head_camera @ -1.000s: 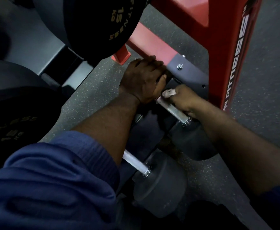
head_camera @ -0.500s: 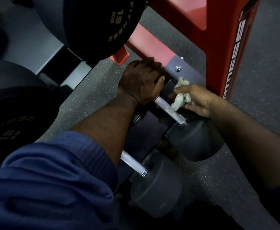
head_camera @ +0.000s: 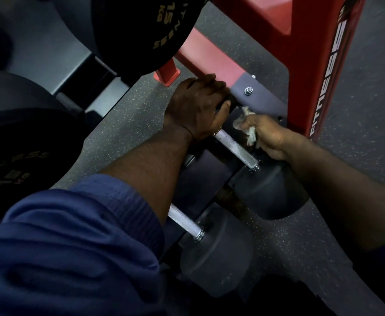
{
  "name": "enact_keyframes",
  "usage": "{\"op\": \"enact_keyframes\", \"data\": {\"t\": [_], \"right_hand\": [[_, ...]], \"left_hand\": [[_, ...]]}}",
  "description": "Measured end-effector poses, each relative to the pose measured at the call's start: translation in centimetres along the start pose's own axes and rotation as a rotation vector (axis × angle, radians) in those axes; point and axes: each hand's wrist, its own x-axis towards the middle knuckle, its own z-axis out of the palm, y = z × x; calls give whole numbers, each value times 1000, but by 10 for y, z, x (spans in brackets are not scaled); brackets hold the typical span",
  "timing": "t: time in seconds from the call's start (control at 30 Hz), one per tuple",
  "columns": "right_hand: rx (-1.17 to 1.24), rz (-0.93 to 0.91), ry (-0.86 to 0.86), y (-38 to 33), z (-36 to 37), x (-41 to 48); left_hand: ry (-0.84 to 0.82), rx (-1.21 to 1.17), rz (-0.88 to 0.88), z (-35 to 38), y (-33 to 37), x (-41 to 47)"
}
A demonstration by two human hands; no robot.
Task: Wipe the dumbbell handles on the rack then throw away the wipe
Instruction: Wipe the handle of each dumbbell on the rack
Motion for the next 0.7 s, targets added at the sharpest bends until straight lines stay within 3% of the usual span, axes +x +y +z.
{"op": "enact_keyframes", "data": {"t": [0.13,0.27,0.53,0.7], "right_hand": [[35,26,-38,4,-5,3],[-57,14,54,10,-5,9],[-505,-166,473,15,0,7],[-423,-158,329,15,2,3]], "left_hand": [[-20,-6,-3,1,0,0],[-15,-4,-4,1,0,0],[5,-6,8,1,-1,0],[10,-4,8,1,0,0]]}}
